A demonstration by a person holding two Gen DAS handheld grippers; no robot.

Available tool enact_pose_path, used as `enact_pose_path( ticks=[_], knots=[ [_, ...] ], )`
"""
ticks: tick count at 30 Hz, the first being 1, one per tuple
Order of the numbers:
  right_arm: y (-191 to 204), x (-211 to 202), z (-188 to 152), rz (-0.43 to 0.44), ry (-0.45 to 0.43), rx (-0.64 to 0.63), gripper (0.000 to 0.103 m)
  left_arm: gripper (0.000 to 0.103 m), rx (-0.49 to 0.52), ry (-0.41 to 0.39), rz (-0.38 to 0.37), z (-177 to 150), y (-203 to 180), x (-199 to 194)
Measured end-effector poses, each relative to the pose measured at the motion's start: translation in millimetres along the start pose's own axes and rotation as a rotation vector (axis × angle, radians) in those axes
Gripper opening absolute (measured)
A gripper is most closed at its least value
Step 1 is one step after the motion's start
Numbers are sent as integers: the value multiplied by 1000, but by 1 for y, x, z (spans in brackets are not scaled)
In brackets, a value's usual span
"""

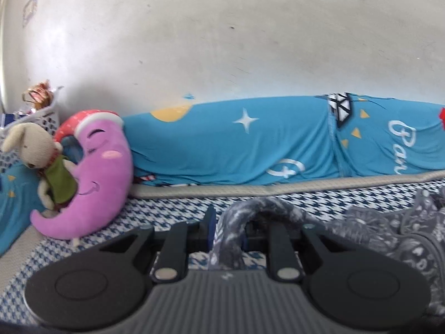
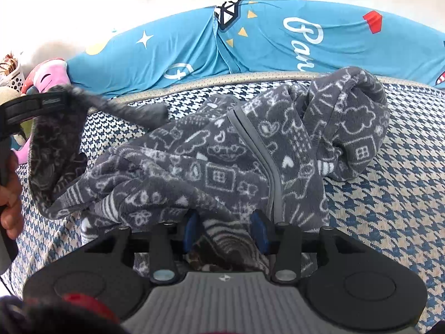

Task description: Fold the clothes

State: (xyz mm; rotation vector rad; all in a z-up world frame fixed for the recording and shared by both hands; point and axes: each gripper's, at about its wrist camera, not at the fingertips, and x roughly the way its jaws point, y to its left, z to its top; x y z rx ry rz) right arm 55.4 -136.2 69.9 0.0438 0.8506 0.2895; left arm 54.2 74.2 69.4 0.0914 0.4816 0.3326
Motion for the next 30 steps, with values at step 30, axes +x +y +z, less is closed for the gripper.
enact_pose_path(
  ticks=[30],
  knots=[
    [64, -19, -13, 219, -275, -365, 60, 19, -6, -71, 235, 1, 69, -2]
  ],
)
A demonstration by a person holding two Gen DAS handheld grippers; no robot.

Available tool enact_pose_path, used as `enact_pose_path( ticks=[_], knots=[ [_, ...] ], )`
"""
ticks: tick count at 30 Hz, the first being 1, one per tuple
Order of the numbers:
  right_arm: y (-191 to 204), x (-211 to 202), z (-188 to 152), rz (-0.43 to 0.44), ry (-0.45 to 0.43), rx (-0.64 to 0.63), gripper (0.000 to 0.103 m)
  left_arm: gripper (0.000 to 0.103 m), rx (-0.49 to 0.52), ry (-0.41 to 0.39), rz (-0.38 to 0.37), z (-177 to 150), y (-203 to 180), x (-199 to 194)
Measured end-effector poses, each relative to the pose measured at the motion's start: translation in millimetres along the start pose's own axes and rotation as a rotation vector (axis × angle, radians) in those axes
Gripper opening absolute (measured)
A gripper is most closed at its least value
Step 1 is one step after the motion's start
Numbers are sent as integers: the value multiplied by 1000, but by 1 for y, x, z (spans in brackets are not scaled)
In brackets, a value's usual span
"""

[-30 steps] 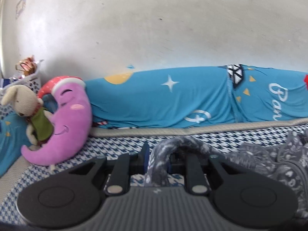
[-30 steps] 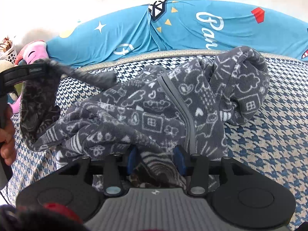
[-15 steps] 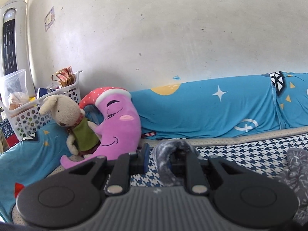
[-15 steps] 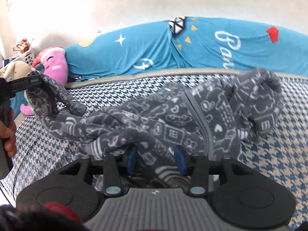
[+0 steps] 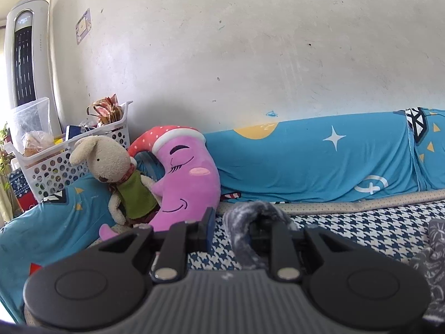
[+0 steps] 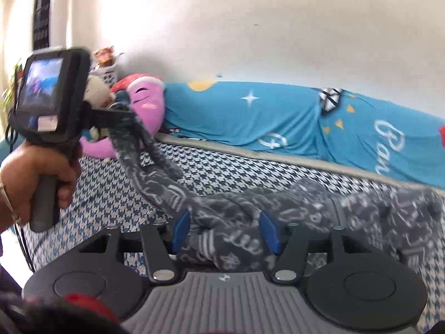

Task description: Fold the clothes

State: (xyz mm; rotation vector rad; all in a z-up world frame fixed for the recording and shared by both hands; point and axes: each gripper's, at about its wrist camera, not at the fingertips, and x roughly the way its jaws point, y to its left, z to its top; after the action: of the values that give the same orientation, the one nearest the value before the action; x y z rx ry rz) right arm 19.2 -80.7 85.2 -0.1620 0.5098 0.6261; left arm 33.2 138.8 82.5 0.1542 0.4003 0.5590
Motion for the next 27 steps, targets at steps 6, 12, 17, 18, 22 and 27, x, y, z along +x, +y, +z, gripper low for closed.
enact_pose_path(
  ticks=[6, 12, 17, 18, 22, 27],
  knots=[
    [9, 20, 1, 27, 23, -77, 68, 19, 1, 12, -10, 0, -1, 3],
    [22, 38, 0, 58, 39, -147, 69, 19, -14, 35, -23, 1, -1, 10],
    [39, 55, -7, 66, 73, -207, 68, 19, -19, 32, -21, 4, -4, 13],
    [40, 59, -9, 57, 86, -203, 65, 19, -21, 28, -18, 5, -5, 13],
    [39, 75, -10, -9, 108, -169, 26, 19, -32, 15, -9, 10, -5, 14],
    [27, 81, -1, 14, 70, -33, 18, 19, -56, -6, 19, 16, -1, 15]
  ],
)
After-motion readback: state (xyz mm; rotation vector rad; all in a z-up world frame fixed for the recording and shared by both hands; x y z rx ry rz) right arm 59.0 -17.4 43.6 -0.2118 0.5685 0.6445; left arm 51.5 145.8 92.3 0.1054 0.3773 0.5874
